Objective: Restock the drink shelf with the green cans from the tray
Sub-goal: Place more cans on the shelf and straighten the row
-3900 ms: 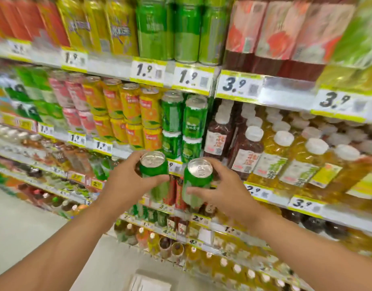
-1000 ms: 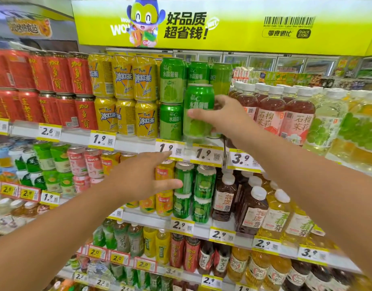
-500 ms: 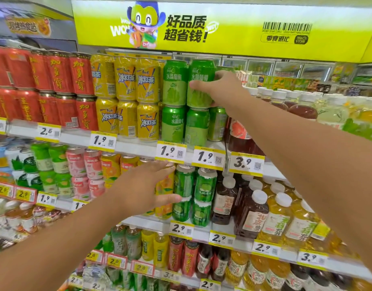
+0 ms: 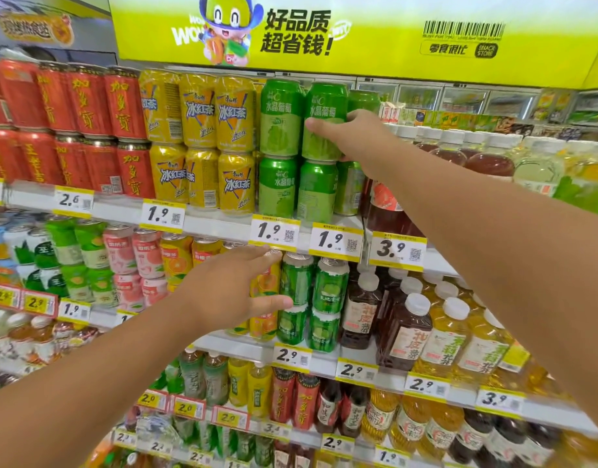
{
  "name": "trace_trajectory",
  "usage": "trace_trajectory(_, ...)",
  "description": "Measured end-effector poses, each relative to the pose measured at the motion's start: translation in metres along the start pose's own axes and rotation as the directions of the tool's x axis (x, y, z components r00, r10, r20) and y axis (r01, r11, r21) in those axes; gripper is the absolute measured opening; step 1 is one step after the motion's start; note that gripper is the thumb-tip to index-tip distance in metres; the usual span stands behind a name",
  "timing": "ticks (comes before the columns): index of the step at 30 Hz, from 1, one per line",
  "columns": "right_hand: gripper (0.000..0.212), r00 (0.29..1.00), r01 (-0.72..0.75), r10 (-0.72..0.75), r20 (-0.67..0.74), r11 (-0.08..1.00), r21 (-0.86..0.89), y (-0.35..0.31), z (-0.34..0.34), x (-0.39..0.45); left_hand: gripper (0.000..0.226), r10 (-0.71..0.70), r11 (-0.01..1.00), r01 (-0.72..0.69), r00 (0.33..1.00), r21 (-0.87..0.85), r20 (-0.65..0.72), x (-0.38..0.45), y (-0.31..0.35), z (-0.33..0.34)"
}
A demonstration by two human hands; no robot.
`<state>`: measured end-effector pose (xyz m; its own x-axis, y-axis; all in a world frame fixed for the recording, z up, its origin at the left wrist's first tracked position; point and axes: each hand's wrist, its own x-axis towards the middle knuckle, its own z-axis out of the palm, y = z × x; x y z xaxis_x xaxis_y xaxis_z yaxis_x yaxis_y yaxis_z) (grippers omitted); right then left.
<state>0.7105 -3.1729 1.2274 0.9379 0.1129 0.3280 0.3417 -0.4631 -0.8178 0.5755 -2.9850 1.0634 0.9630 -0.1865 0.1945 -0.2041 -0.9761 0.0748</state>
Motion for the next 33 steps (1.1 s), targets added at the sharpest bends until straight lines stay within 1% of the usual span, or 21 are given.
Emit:
trace_trajectory(1, 0.104, 1.0, -0.003, 0.003, -0.006, 1.0, -0.023, 0.001, -0.001, -0.003, 0.094, 0.0, 1.0, 0.0, 1.0, 0.003, 0.001, 0.001, 0.0, 0.0)
trace_trajectory(4, 0.098, 0.998, 0.007, -0.011, -0.07, 0.998, -0.056, 0.01, -0.003, -0.016, 0.092, -0.007, 1.0, 0.007, 1.0, 0.003, 0.004, 0.003, 0.002, 0.0)
trace_trajectory(7, 0.078, 0.986, 0.085, -0.102, -0.134, 0.988, -0.127, 0.026, -0.002, -0.044, 0.093, -0.02, 1.0, 0.02, 1.0, -0.013, -0.011, 0.005, 0.002, 0.0)
trace_trajectory(9, 0.064, 0.971, 0.177, -0.205, -0.123, 0.962, -0.206, 0.041, 0.001, -0.068, 0.093, -0.031, 0.999, 0.031, 0.999, -0.022, -0.026, 0.005, 0.001, -0.001)
trace_trajectory(11, 0.059, 0.957, 0.257, -0.284, -0.059, 0.924, -0.282, 0.06, 0.004, -0.087, 0.091, -0.043, 0.999, 0.042, 0.998, -0.035, -0.043, 0.006, 0.002, -0.003)
trace_trajectory(14, 0.06, 0.935, 0.35, -0.343, 0.094, 0.843, -0.41, 0.09, 0.007, -0.109, 0.085, -0.078, 0.997, 0.076, 0.995, -0.034, -0.063, 0.007, 0.007, -0.009)
trace_trajectory(18, 0.071, 0.875, 0.482, -0.367, 0.316, 0.722, -0.496, 0.12, 0.007, -0.134, 0.085, -0.072, 0.997, 0.074, 0.995, 0.024, -0.066, 0.003, 0.016, -0.011)
trace_trajectory(21, 0.077, 0.843, 0.536, -0.352, 0.407, 0.611, -0.583, 0.136, 0.01, -0.148, 0.084, -0.059, 0.996, 0.063, 0.995, 0.056, -0.076, 0.0, 0.018, -0.003)
trace_trajectory(24, 0.08, 0.829, 0.556, -0.323, 0.457, 0.563, -0.612, 0.15, 0.017, -0.16, 0.088, -0.023, 0.992, 0.033, 0.996, 0.123, -0.081, -0.006, 0.021, 0.014)
trace_trajectory(27, 0.079, 0.824, 0.564, -0.332, 0.459, 0.56, -0.607, 0.171, 0.024, -0.175, 0.084, -0.023, 0.988, 0.032, 0.998, 0.153, -0.056, -0.016, 0.025, 0.041)
trace_trajectory(30, 0.078, 0.829, 0.555, -0.317, 0.46, 0.562, -0.613, 0.196, 0.033, -0.192, 0.087, -0.008, 0.987, 0.016, 0.999, 0.162, -0.049, -0.028, 0.03, 0.071)
trace_trajectory(33, 0.078, 0.833, 0.543, -0.286, 0.474, 0.588, -0.599, 0.221, 0.042, -0.206, 0.089, -0.031, 0.988, 0.032, 0.999, 0.152, -0.012, -0.039, 0.033, 0.099)
